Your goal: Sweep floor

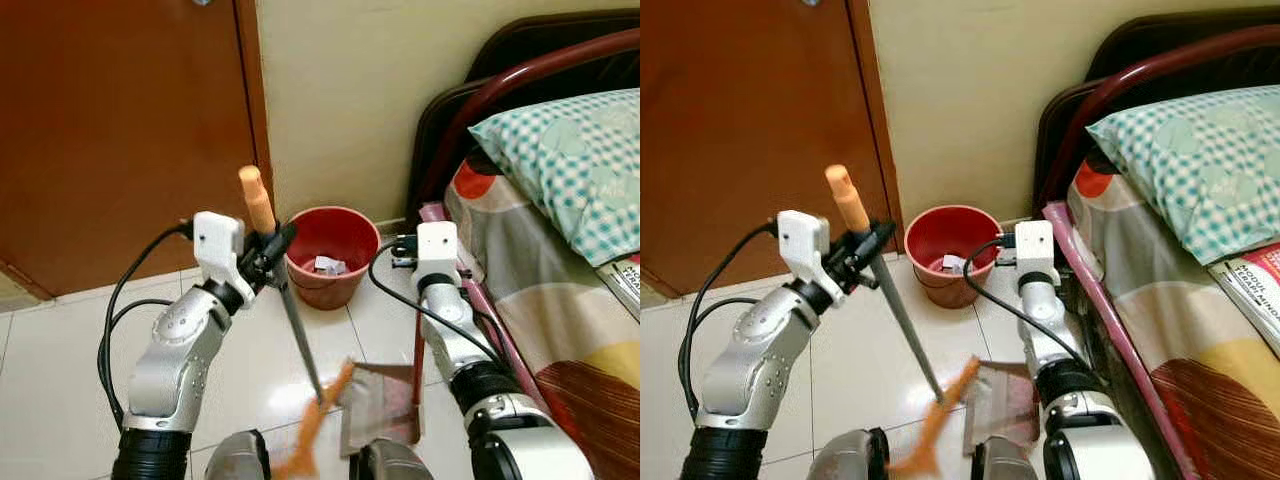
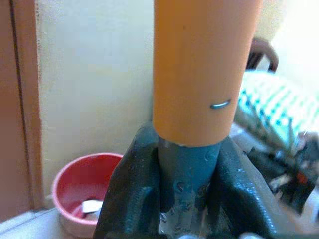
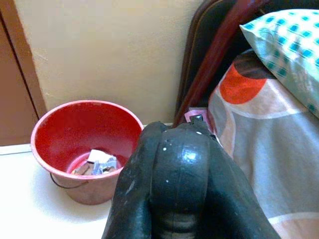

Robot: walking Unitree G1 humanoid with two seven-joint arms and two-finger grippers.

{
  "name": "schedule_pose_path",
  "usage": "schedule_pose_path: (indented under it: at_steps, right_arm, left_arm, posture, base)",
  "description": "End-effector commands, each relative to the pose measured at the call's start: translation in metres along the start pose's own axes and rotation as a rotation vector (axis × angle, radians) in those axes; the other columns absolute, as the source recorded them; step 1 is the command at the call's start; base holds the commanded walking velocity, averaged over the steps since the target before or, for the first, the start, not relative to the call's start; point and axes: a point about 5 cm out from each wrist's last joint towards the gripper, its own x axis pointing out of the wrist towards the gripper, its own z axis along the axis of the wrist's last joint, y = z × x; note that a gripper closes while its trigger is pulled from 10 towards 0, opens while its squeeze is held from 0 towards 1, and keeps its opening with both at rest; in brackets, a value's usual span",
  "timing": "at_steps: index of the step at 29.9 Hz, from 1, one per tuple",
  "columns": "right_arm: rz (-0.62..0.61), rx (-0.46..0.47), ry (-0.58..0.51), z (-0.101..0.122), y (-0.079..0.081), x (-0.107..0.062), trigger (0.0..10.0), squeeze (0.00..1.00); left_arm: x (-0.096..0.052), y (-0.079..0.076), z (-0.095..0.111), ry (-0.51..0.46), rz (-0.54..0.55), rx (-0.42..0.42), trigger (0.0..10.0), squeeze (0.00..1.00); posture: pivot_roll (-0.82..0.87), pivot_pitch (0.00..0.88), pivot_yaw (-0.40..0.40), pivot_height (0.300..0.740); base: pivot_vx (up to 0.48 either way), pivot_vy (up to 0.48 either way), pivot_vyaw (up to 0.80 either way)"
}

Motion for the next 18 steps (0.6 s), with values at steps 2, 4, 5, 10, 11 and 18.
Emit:
schedule_pose_path:
  at_steps: [2,4,5,10,11,18]
  right_arm:
    - [0.013,0.015,0.015,0.001,0.007,0.001,10.0,0.0]
    - [0.017,0.017,0.011,0.002,0.009,0.001,10.0,0.0]
    - [0.017,0.017,0.011,0.002,0.009,0.001,10.0,0.0]
    - [0.016,0.013,0.006,0.001,0.005,0.001,10.0,0.0]
    - [0.015,0.012,0.006,0.001,0.005,0.001,10.0,0.0]
    - [0.002,-0.003,0.021,-0.008,-0.011,-0.001,10.0,0.0]
  left_arm:
    - [0.012,-0.007,0.02,-0.132,0.03,-0.098,10.0,0.0]
    - [0.014,0.0,0.019,-0.159,0.096,-0.122,10.0,0.0]
    - [0.014,0.001,0.019,-0.161,0.114,-0.116,10.0,0.0]
    - [0.008,0.014,0.025,-0.182,0.188,-0.038,10.0,0.0]
    - [0.008,0.015,0.025,-0.181,0.189,-0.031,10.0,0.0]
    - [-0.011,0.049,0.04,-0.192,0.286,0.151,10.0,0.0]
  posture:
    - [0.03,0.148,-0.04,0.74]
    - [0.03,0.148,-0.04,0.74]
    - [0.03,0.148,-0.04,0.74]
    - [0.03,0.148,-0.04,0.74]
    - [0.03,0.148,-0.04,0.74]
    - [0.03,0.145,-0.04,0.74]
  base:
    - [0.0,0.0,0.0]
    - [0.0,0.0,0.0]
    - [0.0,0.0,0.0]
    - [0.0,0.0,0.0]
    - [0.0,0.0,0.0]
    - [0.0,0.0,0.0]
